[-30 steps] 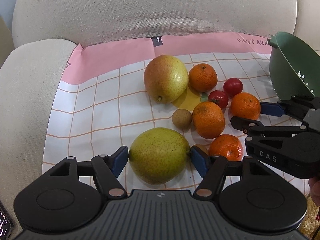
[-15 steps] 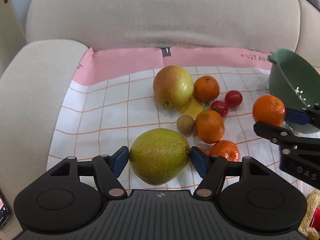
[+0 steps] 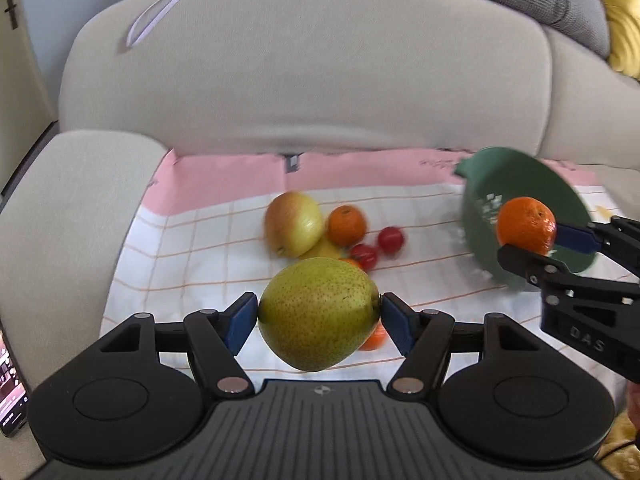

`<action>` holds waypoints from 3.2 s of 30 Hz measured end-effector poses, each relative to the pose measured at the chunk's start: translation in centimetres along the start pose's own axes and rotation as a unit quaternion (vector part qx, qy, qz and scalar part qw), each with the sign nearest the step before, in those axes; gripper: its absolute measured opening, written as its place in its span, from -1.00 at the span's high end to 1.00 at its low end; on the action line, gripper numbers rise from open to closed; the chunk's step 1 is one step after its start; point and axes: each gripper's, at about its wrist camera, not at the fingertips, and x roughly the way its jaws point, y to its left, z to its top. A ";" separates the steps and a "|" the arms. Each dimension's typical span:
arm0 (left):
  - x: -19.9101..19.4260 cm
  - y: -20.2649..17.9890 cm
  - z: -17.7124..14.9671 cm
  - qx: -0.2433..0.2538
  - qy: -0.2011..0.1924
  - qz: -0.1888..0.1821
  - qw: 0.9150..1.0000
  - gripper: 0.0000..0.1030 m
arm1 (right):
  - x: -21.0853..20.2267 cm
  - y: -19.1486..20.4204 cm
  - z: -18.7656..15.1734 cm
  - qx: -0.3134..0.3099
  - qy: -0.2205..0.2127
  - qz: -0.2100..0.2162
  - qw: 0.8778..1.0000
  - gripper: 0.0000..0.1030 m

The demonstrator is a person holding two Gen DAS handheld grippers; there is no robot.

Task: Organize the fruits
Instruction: 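Carry the pear with the left tool while the right tool carries the tangerine into the colander, then open both tools to release the pear and tangerine inside the colander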

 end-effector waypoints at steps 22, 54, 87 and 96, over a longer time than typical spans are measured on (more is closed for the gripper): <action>1.6 -12.7 5.1 0.098 -0.011 -0.109 0.989 -0.49 | -0.1 -8.5 -1.9 -0.005 0.050 -0.079 0.996 0.16; 9.0 -17.2 4.9 0.224 0.109 -0.128 0.960 -0.48 | 5.6 -9.7 -4.6 0.019 0.245 0.089 0.965 0.17; 5.6 -13.2 0.3 0.160 0.169 -0.165 0.958 0.07 | 0.0 -2.8 -6.6 -0.002 0.263 0.069 0.962 0.15; 4.5 -12.9 0.1 0.157 0.159 -0.171 0.960 0.03 | -1.7 -4.0 -7.3 0.000 0.236 0.058 0.970 -0.09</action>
